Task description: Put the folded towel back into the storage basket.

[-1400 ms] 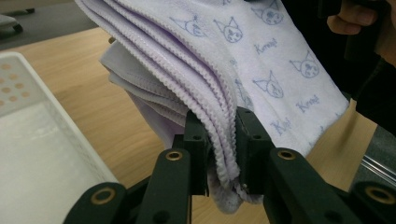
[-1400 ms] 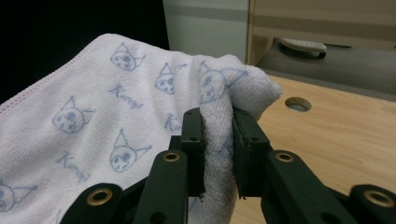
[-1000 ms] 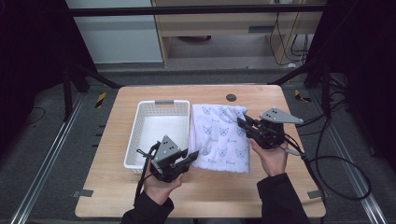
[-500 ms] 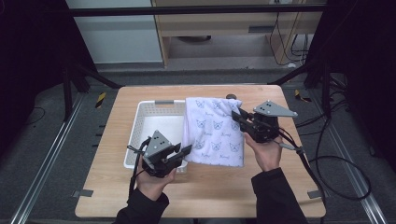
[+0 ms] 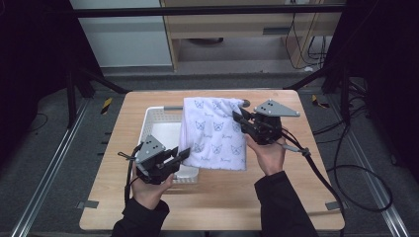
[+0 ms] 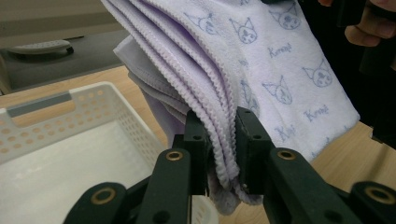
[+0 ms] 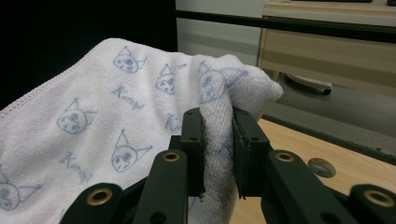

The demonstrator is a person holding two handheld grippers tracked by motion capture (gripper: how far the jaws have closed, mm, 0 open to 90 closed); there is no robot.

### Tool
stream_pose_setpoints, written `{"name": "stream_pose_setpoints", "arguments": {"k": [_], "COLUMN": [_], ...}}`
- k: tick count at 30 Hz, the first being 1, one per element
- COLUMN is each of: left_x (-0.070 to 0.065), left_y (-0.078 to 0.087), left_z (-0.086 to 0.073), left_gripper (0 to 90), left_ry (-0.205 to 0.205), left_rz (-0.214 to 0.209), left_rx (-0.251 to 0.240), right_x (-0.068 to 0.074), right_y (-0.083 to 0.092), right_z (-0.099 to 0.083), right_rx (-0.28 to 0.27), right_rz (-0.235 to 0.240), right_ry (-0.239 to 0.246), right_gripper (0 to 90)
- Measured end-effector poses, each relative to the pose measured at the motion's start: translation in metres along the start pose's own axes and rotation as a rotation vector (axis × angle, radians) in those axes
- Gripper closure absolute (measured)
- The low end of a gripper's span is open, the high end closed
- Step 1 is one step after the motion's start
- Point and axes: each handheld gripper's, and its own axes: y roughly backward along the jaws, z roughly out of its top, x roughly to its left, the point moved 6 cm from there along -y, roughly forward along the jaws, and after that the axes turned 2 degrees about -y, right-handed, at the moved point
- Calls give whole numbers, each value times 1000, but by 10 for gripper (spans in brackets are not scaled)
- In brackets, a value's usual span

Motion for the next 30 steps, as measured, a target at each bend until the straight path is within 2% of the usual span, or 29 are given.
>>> {"name": "stream_pose_setpoints", "arguments": {"k": [19,30], "left_x": [31,54], "left_y": [20,38], "left_z": [-8,-14], "left_gripper": [758,758], "left_ry": [33,61], "left_rz": [69,110], "left_rx": [-11,-26], "right_x": [27,48], "right_y": [-35,-58], "right_z": [8,17], "right_rx": [-3,2], "right_rz": [51,74], "right_ry": [5,40], "right_gripper": [766,766]}}
